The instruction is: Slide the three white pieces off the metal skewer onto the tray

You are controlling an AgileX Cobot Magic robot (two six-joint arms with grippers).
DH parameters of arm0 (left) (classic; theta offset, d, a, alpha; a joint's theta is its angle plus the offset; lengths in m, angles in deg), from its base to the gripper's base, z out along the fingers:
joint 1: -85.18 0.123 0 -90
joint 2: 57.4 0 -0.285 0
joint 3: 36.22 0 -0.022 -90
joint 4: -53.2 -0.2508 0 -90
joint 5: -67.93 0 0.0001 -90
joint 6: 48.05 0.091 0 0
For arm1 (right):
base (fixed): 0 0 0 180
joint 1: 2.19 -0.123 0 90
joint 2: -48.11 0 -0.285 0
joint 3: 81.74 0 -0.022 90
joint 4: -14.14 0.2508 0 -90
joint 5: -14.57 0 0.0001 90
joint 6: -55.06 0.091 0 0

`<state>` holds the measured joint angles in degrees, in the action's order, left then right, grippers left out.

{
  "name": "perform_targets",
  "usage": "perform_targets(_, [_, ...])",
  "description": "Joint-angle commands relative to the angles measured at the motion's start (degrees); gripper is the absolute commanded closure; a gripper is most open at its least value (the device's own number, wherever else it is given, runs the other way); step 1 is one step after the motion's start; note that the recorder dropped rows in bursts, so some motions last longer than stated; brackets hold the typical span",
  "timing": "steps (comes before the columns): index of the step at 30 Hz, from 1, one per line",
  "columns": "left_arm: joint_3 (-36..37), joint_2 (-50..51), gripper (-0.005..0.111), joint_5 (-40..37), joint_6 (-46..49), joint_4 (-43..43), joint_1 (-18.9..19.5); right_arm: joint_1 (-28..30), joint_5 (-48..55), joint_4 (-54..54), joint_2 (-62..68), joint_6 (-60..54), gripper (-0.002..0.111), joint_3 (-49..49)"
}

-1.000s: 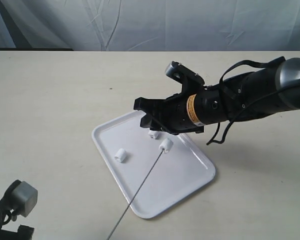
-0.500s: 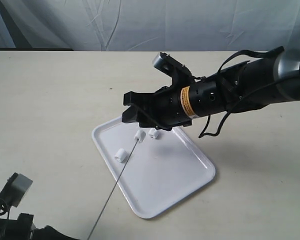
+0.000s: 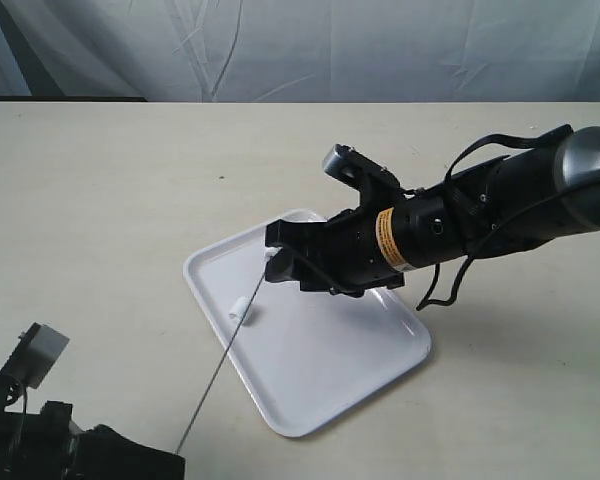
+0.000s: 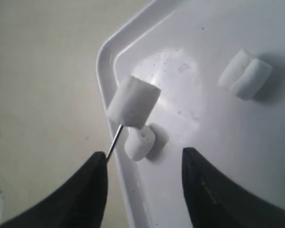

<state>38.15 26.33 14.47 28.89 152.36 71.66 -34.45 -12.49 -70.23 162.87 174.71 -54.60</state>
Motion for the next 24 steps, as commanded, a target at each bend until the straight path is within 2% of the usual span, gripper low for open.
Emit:
perform_targets(1, [-0.4,-0.3,0.107,-3.4,0.0,0.8,-0.3,0.3,-1.9,1.9,-0.5,1.5,0.070,0.2])
perform_targets(2, [-0.4,-0.3,0.107,-4.7,0.0,0.8,-0.3,0.3,-1.9,1.9,-0.5,1.5,0.080,0.2])
perform_targets(4, [-0.4,-0.3,0.107,-7.2,-0.3,0.8,-0.3,0.3,-1.8,1.9,-0.5,1.1,0.092,0.2])
perform_targets(8, [1.6,-0.3,0.107,-11.4,-1.8,-1.5,-0.3,0.3,0.1,2.4,-0.5,0.9,0.092,-0.3])
perform_targets(13, [2.8,-0.3,0.107,-11.0,-3.6,-6.8,-0.3,0.3,1.9,2.6,-0.5,0.9,0.092,-0.5])
perform_targets(17, [2.8,-0.3,0.107,-10.5,-4.0,-5.7,-0.3,0.3,3.5,2.5,-0.5,0.8,0.092,-0.5])
perform_targets(20, [2.8,-0.3,0.107,-7.4,-3.6,-3.7,-0.3,0.3,4.3,2.4,-0.5,0.4,0.092,-0.5])
perform_targets(24, [2.8,-0.3,0.107,1.3,-3.6,-0.7,-0.3,0.3,6.0,-3.1,-0.7,0.3,0.092,-0.5])
